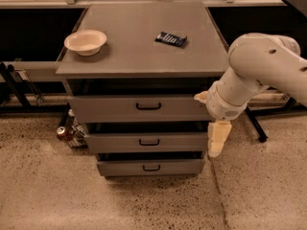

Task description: Open top drawer

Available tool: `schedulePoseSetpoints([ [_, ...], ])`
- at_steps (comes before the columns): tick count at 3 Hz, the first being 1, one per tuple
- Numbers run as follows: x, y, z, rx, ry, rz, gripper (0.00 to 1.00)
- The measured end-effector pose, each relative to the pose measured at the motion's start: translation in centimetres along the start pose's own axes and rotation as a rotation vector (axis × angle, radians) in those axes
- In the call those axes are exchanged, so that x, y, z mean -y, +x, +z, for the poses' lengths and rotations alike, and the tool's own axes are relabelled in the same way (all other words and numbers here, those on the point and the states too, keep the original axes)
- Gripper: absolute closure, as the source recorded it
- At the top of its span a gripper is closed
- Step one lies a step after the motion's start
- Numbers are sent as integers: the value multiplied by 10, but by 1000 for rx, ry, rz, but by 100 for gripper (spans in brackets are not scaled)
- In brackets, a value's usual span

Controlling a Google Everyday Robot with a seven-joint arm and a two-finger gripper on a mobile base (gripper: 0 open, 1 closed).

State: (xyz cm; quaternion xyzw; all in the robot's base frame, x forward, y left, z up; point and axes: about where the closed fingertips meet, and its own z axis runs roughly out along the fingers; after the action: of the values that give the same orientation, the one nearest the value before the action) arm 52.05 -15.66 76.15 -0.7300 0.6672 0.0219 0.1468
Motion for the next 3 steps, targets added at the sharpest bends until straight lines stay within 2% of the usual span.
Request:
schedulePoseSetpoints([
  [1, 34, 1, 18, 5, 25, -58, 0],
  [2, 53, 4, 31, 16, 31, -65, 0],
  [3, 69, 10, 56, 12, 15, -45, 0],
])
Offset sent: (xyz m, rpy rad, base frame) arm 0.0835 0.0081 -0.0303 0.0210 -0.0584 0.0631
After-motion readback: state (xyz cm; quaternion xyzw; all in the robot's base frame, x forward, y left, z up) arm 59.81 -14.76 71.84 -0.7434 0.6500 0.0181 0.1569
